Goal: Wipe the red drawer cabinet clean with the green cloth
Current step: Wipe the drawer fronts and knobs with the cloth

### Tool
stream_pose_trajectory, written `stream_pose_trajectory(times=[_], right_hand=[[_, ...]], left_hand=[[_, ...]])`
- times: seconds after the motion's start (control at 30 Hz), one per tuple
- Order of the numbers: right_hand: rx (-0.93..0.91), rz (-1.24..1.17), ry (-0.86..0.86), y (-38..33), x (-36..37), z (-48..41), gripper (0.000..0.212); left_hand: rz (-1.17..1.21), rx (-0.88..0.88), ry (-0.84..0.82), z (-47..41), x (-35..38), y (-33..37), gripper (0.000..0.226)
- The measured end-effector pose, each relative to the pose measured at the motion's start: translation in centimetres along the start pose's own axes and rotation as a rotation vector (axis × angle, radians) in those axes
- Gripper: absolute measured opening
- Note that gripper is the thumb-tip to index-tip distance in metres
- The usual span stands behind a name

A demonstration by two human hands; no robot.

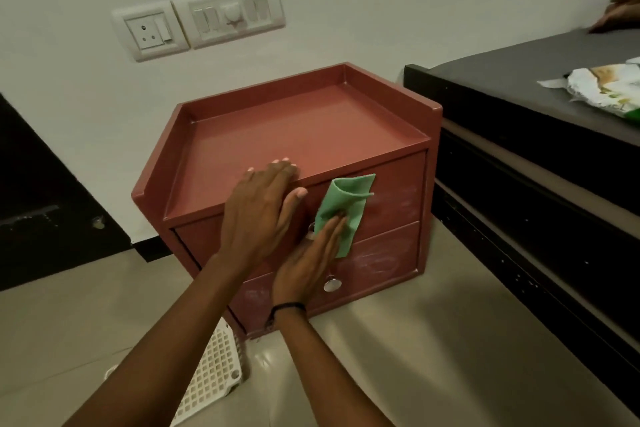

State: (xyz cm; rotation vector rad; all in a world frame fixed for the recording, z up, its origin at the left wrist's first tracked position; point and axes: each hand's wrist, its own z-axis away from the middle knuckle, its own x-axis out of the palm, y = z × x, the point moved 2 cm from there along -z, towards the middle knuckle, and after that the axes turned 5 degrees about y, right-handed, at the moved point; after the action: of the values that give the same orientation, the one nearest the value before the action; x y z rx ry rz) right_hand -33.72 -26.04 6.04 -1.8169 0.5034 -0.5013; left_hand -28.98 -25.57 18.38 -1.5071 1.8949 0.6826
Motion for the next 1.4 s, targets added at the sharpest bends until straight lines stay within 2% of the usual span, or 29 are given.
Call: stream_pose_trajectory(times=[0.07, 0.2, 0.4, 0.6, 0.7, 0.83, 0.9, 1.07, 1.13, 1.23, 1.3, 1.33, 1.4], right_hand=[[-0.079, 0.027, -0.017, 0.3, -1.1, -2.8, 0.057], [-0.235, 0.142, -0.055, 2.0, -2.8, -8.4, 0.068], [-0.371, 0.287, -0.319, 6.8, -3.1, -1.3, 0.064], [-0.554, 0.569, -0.308, 7.8, -5.3, -5.8, 0.063], [-0.45, 0.524, -0.153, 6.5, -5.6, -8.5, 0.064], [-0.185, 0.194, 0.115, 3.0, -4.0, -10.9, 0.059], [-0.163, 0.128, 0.19, 2.1, -3.8, -11.5, 0.054], [-0.186, 0.205, 0.275, 2.0, -4.5, -13.4, 0.052], [-0.2, 0.147, 0.241, 2.3, -4.1, -12.1, 0.048], [-0.373, 0.256, -0.046, 5.1, -3.5, -4.6, 0.053], [-0.376, 0.317, -0.159, 7.3, -4.0, -1.1, 0.057], [-0.312, 0.303, -0.119, 8.0, -4.1, -1.9, 0.057], [-0.063, 0.281, 0.049, 7.8, -4.3, -6.6, 0.058]], left_hand=[[-0.022, 0.04, -0.026, -0.1, 0.5, 0.4, 0.055], [-0.049, 0.04, -0.042, -0.2, 0.9, 0.2, 0.059], [-0.101, 0.09, -0.083, -1.1, 1.9, 1.7, 0.063], [-0.136, 0.116, -0.063, -1.2, 2.6, 1.9, 0.064], [-0.139, 0.135, -0.082, -1.1, 2.6, 1.4, 0.064], [-0.143, 0.134, -0.109, -1.2, 2.5, 1.3, 0.066], [-0.135, 0.13, -0.107, -1.2, 2.5, 1.3, 0.065], [-0.118, 0.142, -0.1, -1.1, 2.7, 1.2, 0.065], [-0.119, 0.13, -0.099, -1.3, 2.8, 1.3, 0.066], [-0.116, 0.102, -0.082, -1.4, 2.7, 1.8, 0.065], [-0.102, 0.087, -0.063, -1.4, 2.8, 2.0, 0.063], [-0.1, 0.089, -0.055, -1.3, 2.8, 2.0, 0.062], [-0.103, 0.102, -0.048, -1.2, 2.8, 1.8, 0.061]])
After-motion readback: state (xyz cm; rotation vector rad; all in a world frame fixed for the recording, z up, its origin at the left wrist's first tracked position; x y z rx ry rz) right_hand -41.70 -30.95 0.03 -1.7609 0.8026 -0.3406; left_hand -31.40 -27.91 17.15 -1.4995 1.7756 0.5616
